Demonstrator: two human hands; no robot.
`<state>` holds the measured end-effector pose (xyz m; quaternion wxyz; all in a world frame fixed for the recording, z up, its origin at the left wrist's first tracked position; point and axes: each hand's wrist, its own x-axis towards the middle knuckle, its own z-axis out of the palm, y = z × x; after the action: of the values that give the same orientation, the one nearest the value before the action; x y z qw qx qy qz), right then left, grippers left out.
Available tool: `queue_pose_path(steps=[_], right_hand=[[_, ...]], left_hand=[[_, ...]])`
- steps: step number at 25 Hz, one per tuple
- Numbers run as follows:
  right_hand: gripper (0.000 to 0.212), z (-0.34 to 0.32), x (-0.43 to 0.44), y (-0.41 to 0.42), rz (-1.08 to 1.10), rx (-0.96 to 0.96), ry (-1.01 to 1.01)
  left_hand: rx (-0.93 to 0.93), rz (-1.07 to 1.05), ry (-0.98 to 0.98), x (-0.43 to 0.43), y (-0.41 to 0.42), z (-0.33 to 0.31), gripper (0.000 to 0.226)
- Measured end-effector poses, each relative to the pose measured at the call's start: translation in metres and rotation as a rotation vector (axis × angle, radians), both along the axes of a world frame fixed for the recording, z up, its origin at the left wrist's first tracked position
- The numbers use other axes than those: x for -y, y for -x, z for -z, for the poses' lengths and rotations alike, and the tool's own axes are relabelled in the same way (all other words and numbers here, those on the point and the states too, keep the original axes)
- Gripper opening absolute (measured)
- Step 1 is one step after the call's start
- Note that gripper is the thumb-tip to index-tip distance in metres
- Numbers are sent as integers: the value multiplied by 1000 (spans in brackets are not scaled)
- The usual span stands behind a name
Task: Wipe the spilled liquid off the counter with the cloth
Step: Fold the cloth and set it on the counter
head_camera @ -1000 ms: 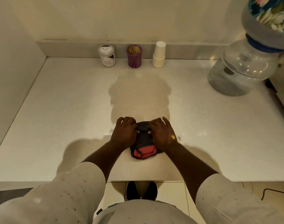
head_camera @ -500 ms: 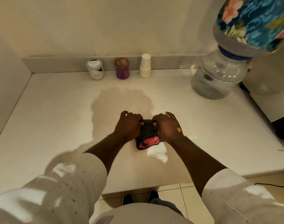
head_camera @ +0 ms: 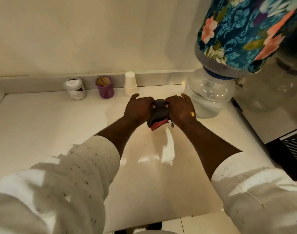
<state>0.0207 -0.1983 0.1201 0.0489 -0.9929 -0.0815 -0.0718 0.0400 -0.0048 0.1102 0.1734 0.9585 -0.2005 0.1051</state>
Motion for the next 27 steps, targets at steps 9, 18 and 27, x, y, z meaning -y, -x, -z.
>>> queue_pose_path(steps=[9,18,27], right_hand=[[32,62,50,40,-127,-122,-156],[28,123,53,69,-139,-81,-253],[69,151,47,59,-130,-323,-66]], left_hand=[[-169,142,-60,43,33,63,30],[-189,165,67,44,70,115,44],[-367,116,-116,41,61,142,69]])
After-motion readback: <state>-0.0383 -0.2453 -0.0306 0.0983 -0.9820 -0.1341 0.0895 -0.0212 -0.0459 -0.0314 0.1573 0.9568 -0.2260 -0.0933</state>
